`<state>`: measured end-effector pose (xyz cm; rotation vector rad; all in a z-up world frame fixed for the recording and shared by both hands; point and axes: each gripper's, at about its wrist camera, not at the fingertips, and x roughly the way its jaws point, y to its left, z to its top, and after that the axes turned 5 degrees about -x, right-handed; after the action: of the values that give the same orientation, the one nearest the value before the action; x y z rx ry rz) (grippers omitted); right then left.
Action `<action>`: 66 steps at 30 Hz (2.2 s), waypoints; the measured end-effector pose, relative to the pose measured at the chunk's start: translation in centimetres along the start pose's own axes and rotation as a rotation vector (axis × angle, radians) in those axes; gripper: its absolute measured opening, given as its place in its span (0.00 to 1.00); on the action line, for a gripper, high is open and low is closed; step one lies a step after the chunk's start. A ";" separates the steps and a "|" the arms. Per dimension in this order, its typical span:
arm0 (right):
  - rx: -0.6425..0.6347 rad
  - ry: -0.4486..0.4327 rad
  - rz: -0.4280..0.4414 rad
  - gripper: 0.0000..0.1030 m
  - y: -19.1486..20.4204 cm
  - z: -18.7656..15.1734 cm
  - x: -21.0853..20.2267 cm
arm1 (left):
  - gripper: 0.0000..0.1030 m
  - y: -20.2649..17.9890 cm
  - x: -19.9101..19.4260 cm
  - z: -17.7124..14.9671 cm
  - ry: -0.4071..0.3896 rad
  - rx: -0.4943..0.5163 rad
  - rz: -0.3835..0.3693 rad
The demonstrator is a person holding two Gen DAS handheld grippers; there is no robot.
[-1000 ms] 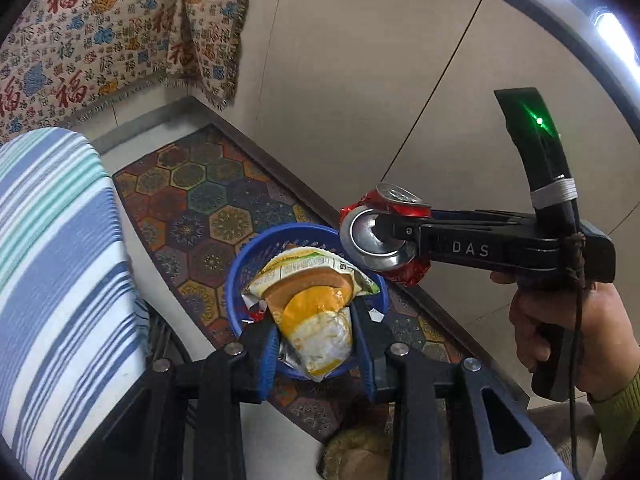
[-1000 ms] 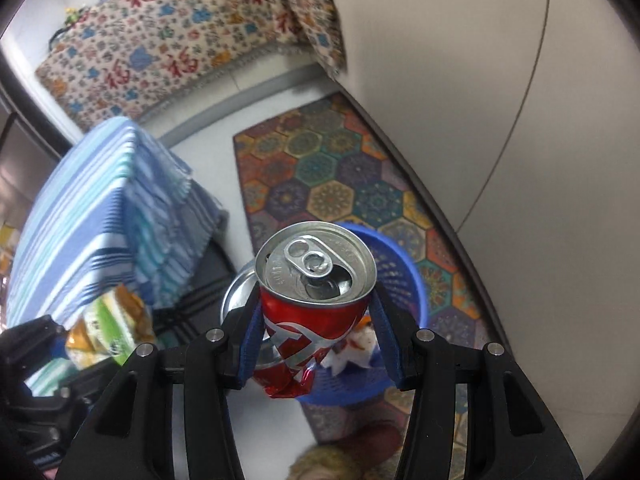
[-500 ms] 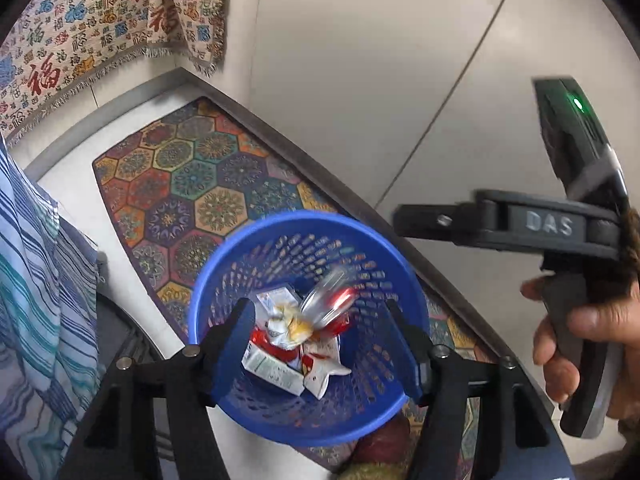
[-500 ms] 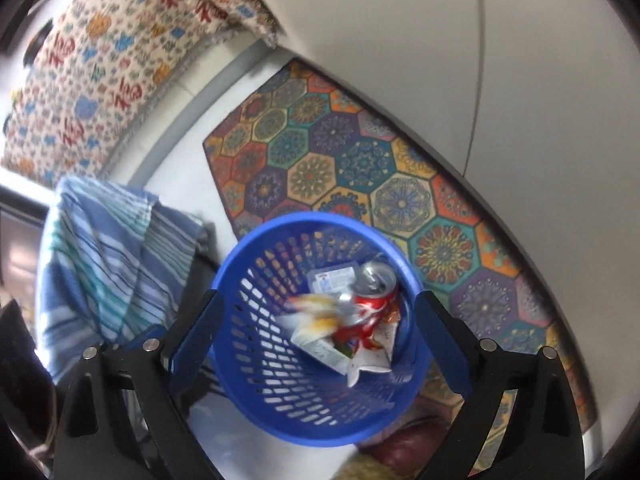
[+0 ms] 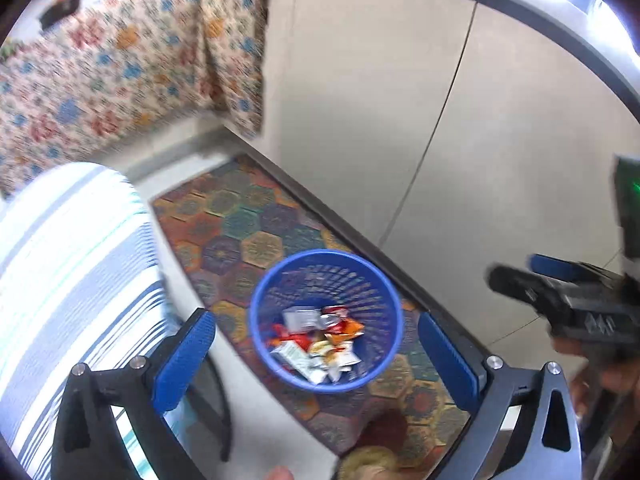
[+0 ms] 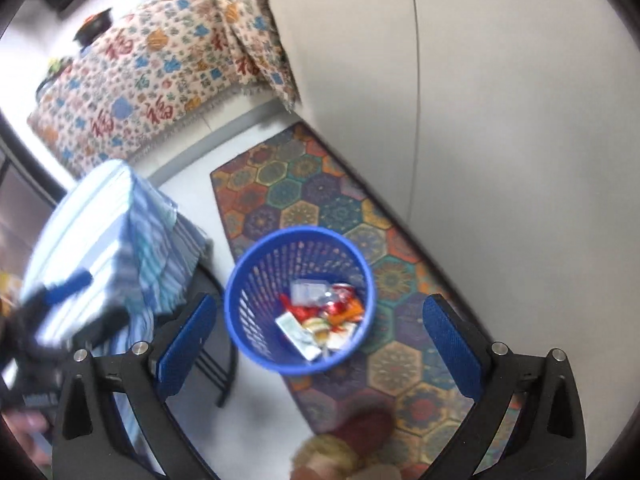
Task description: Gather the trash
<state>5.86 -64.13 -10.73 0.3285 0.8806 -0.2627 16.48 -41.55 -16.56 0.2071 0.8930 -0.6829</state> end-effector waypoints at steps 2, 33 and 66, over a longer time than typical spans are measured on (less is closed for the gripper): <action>-0.024 -0.011 -0.029 1.00 1.1 -1.8 -1.9 | 1.00 -0.8 -1.8 -1.3 -0.020 0.032 0.068; -0.064 -0.065 -0.071 1.00 7.2 -7.9 -12.4 | 1.00 -0.9 -11.8 -4.5 -0.019 0.028 0.106; -0.071 -0.072 -0.069 1.00 7.4 -7.7 -12.9 | 1.00 -1.4 -11.8 -4.3 -0.006 0.025 0.101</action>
<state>-4.89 -53.22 -3.87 0.2214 0.8289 -0.3045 7.73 -35.26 -9.95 0.2711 0.8629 -0.6010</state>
